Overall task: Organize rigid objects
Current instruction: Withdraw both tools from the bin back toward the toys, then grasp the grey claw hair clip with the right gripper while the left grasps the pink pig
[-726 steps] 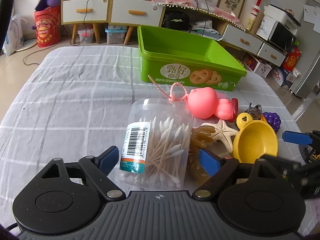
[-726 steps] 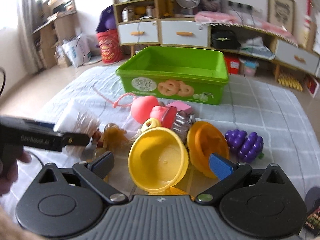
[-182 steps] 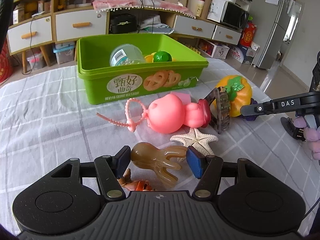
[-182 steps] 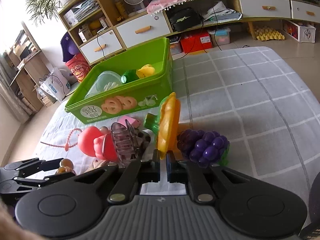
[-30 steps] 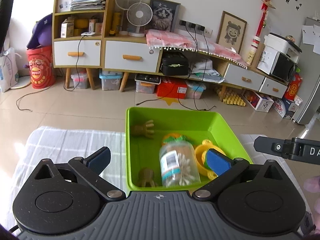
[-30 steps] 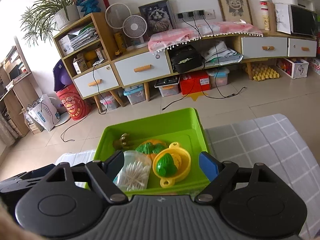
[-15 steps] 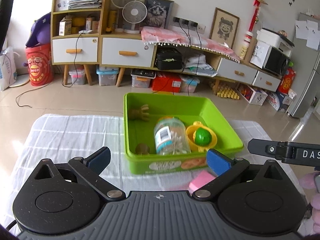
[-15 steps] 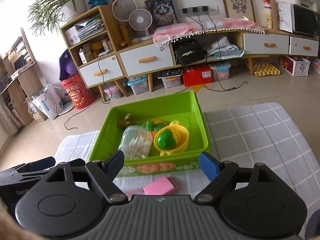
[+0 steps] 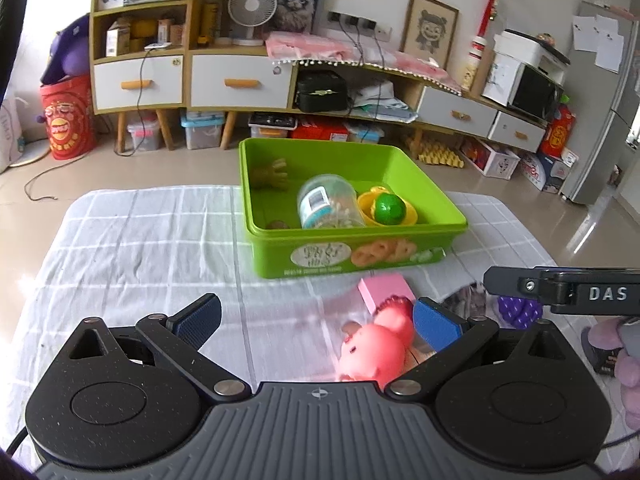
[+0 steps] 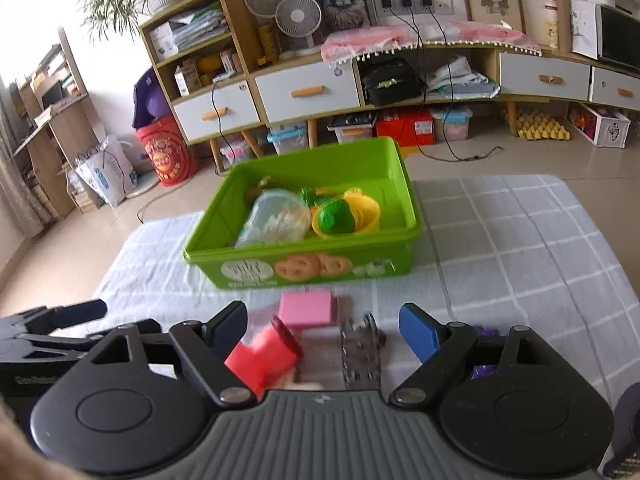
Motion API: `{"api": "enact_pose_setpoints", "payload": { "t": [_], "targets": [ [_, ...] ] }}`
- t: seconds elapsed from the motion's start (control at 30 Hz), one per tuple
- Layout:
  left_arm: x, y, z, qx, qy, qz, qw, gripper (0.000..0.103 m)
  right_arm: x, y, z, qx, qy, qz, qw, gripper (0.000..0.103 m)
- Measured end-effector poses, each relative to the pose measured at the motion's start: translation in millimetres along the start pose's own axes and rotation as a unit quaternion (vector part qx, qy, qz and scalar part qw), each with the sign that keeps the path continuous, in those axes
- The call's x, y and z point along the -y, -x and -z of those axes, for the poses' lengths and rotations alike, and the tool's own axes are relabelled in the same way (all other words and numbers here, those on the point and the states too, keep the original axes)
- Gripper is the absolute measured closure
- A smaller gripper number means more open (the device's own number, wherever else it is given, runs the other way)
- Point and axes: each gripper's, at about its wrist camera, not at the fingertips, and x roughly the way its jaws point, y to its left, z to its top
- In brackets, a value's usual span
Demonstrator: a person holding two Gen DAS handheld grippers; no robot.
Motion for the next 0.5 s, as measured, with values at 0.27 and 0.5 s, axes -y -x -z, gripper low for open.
{"api": "enact_pose_setpoints", "payload": {
  "t": [0.27,0.5],
  "targets": [
    [3.2,3.6,22.6,-0.007,-0.032,0.028,0.9991,0.002,17.0,3.4,19.7,-0.024,0.010,-0.006,1.000,0.037],
    [4.3,5.7,32.6,-0.015,-0.050,0.038,0.9979,0.002,23.0,1.6,32.5,-0.041,0.039,0.018,0.998,0.037]
  ]
}}
